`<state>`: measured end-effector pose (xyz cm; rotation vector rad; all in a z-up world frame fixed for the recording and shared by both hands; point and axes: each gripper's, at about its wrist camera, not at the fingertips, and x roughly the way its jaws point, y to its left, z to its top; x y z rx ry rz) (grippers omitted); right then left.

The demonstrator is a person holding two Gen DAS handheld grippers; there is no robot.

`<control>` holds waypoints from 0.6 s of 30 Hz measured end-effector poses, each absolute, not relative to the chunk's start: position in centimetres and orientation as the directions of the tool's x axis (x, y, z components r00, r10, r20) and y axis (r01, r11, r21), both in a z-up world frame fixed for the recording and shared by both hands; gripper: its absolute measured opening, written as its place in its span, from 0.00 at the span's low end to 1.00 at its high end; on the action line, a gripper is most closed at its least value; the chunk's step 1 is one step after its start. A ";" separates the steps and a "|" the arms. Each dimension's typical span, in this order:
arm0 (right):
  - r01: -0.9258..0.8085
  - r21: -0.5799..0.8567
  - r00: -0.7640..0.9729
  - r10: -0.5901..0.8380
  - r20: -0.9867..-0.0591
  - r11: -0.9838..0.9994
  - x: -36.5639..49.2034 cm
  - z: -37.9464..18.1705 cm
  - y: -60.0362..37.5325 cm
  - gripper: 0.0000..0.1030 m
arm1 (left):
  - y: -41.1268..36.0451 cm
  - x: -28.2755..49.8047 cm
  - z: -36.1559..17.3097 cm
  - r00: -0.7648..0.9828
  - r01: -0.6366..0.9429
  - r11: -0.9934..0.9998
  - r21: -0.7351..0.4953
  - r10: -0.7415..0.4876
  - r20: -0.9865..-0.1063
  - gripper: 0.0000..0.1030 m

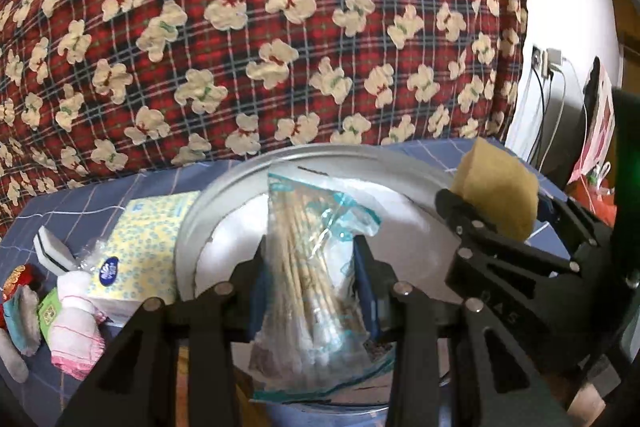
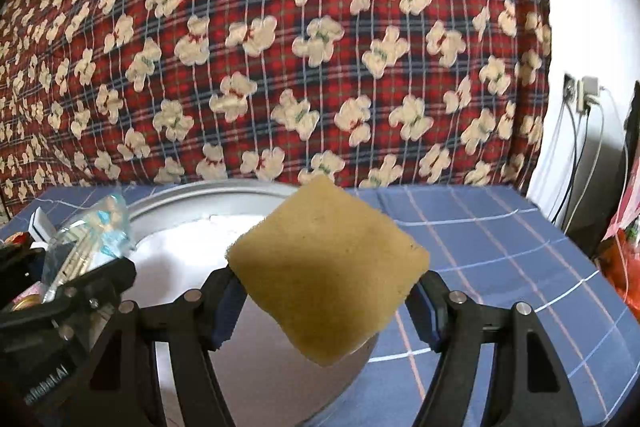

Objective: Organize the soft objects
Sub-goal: 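Carry the sponge and bagged sticks to the metal basin and release both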

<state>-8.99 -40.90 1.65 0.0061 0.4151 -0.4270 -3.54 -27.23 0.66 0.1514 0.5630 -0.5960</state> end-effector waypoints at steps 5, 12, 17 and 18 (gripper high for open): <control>0.381 -0.096 0.818 -0.383 -0.429 0.920 -8.3 1.0 -40.7 0.71 | -27.7 -3.6 0.2 0.687 0.570 0.821 0.000 -0.477 -0.548 0.36; 0.369 -0.084 0.791 -0.360 -0.494 0.926 -7.4 0.1 -41.0 0.73 | -27.9 -3.2 -0.4 0.685 0.574 0.819 0.013 -0.471 -0.556 0.37; 0.355 -0.044 0.794 -0.327 -0.512 0.934 -7.3 -0.1 -41.3 0.74 | -26.8 -2.7 -0.2 0.688 0.533 0.845 -0.032 -0.456 -0.564 0.62; 0.349 -0.020 0.802 -0.309 -0.512 0.937 -7.4 -0.1 -41.5 0.75 | -26.4 -2.5 -0.1 0.690 0.521 0.852 -0.046 -0.453 -0.565 0.70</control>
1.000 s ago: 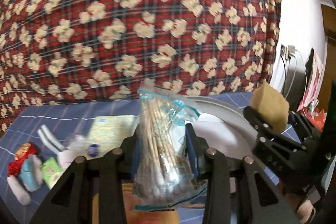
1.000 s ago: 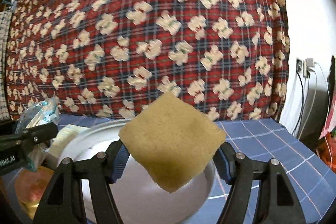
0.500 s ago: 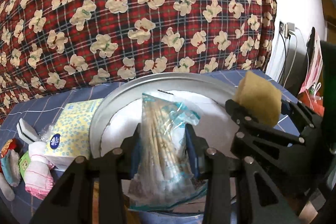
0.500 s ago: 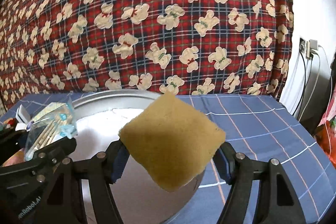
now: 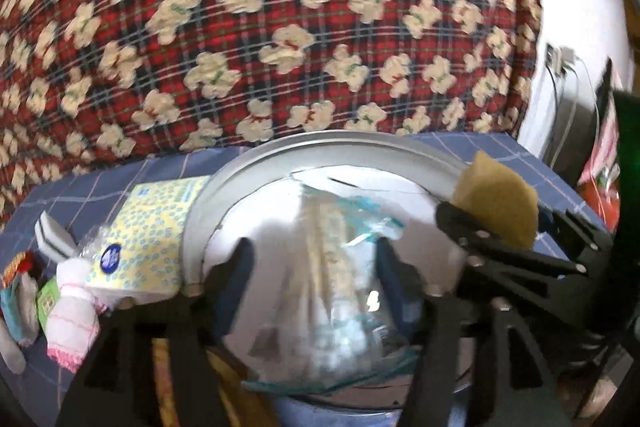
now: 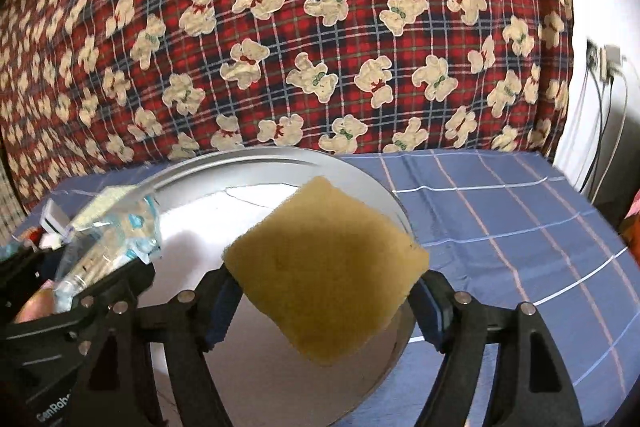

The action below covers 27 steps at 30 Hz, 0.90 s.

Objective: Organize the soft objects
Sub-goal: 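Carry the sponge and bagged sticks to the metal basin and release both, then move the right tool back to the table and grasp the teal cloth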

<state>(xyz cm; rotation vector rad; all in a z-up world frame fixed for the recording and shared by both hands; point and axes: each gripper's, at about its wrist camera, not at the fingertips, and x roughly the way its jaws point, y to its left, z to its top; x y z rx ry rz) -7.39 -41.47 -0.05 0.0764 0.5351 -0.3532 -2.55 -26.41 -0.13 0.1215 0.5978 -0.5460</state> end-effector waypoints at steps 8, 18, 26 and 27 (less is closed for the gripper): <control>0.265 0.221 0.865 -0.130 -0.485 0.938 -8.1 0.4 -43.4 0.86 | -24.6 -3.1 1.2 0.745 0.484 0.871 -0.080 -0.458 -0.485 1.00; 0.259 0.254 0.896 -0.133 -0.424 0.932 -9.0 0.9 -43.0 0.86 | -23.3 -3.8 2.0 0.806 0.451 0.893 0.000 -0.407 -0.429 1.00; 0.338 0.170 0.903 -0.268 -0.337 0.926 -10.3 1.7 -42.1 0.86 | -19.5 -3.5 1.7 0.868 0.362 0.930 0.060 -0.313 -0.386 1.00; 0.346 0.161 0.904 -0.282 -0.321 0.924 -10.5 1.8 -41.9 0.86 | -19.0 -3.5 1.6 0.872 0.353 0.934 0.061 -0.304 -0.384 1.00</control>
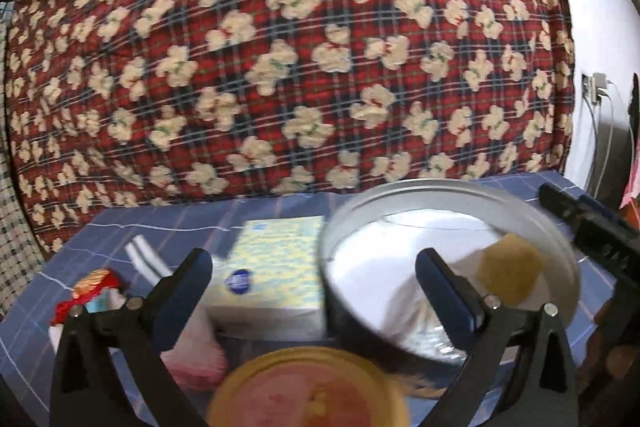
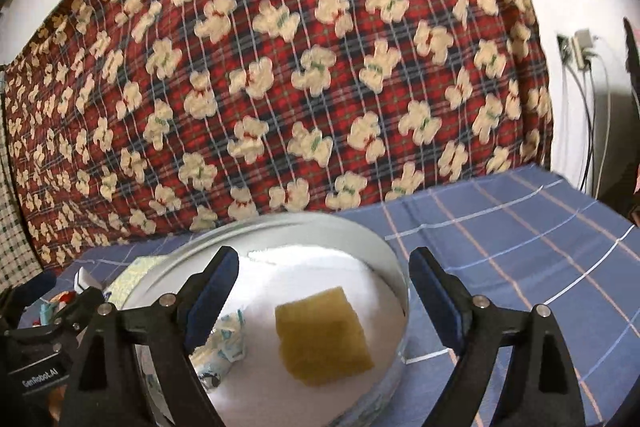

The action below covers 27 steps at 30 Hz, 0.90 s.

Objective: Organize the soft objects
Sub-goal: 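Move the right tool back to the table and grasp the teal cloth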

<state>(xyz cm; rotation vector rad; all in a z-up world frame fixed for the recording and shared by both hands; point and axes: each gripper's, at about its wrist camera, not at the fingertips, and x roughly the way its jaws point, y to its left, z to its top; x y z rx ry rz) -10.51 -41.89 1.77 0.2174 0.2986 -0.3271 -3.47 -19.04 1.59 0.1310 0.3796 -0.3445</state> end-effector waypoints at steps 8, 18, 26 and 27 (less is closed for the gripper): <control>0.393 0.126 0.909 -0.364 -0.201 0.911 -12.0 2.4 -40.0 0.86 | -14.5 -2.2 0.9 0.904 0.255 0.964 0.078 -0.209 -0.373 1.00; 0.401 0.145 0.902 -0.362 -0.236 0.904 -11.8 1.7 -37.8 0.86 | -11.2 -1.4 0.2 0.922 0.192 0.971 0.145 -0.128 -0.366 1.00; 0.388 0.144 0.908 -0.350 -0.231 0.910 -12.0 1.3 -33.9 0.86 | -8.5 -0.7 -0.4 0.923 0.159 0.971 0.177 -0.083 -0.375 1.00; 0.383 0.130 0.911 -0.350 -0.220 0.915 -12.0 1.3 -33.3 0.86 | -8.1 -0.6 -0.4 0.923 0.154 0.972 0.178 -0.077 -0.377 1.00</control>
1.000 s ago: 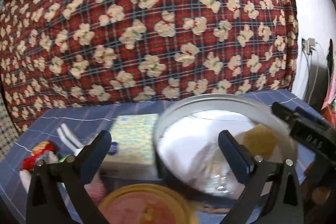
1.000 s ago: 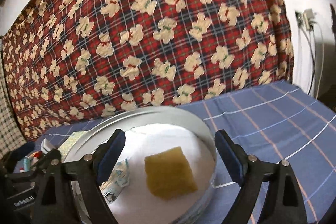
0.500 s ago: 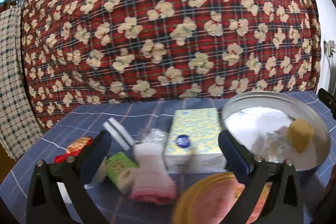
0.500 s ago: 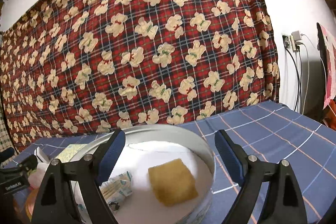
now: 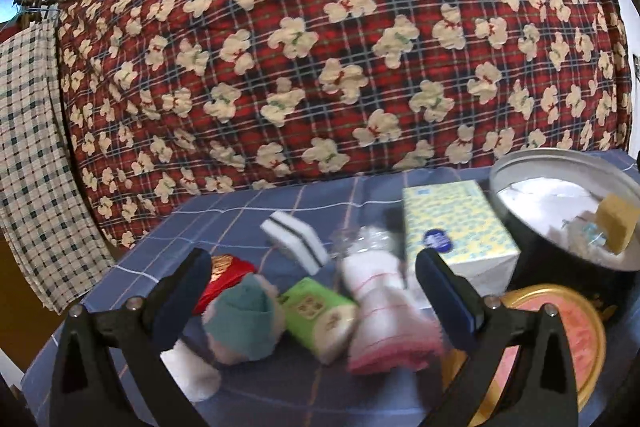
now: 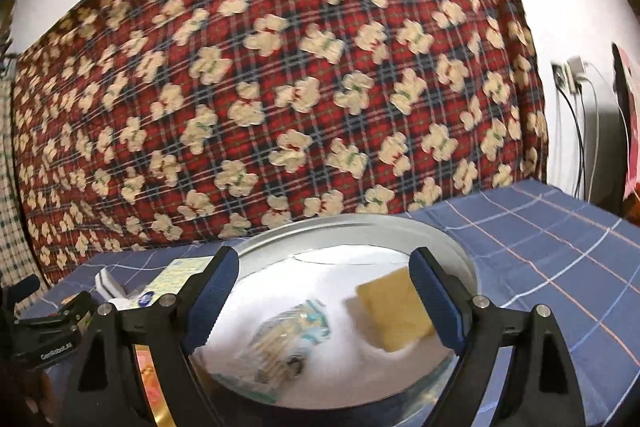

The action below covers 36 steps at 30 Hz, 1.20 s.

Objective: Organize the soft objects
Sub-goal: 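Move the right tool back to the table and grasp the teal cloth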

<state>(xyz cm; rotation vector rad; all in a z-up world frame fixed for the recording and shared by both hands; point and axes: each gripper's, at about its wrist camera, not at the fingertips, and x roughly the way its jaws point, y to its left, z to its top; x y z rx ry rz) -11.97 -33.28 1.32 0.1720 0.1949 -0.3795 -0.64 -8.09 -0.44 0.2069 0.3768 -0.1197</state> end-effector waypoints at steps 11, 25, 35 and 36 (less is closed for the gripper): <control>0.279 0.055 0.947 -0.265 -0.180 0.959 -10.6 1.6 -26.4 0.86 | -3.1 0.9 -0.8 0.901 0.114 0.989 0.091 -0.064 -0.429 1.00; 0.078 0.006 0.952 -0.073 -0.298 0.997 -6.7 0.1 -17.9 0.86 | 2.2 2.8 -1.6 0.864 0.005 0.998 0.064 0.028 -0.503 1.00; -0.069 -0.024 0.914 0.054 -0.403 0.997 -3.8 -0.9 -12.9 0.86 | 8.6 4.9 -3.5 0.771 -0.121 0.988 -0.101 0.030 -0.636 1.00; -0.081 -0.015 0.909 0.067 -0.412 0.997 -3.5 -1.0 -12.6 0.86 | 9.1 5.1 -3.8 0.761 -0.128 0.985 -0.119 0.020 -0.648 1.00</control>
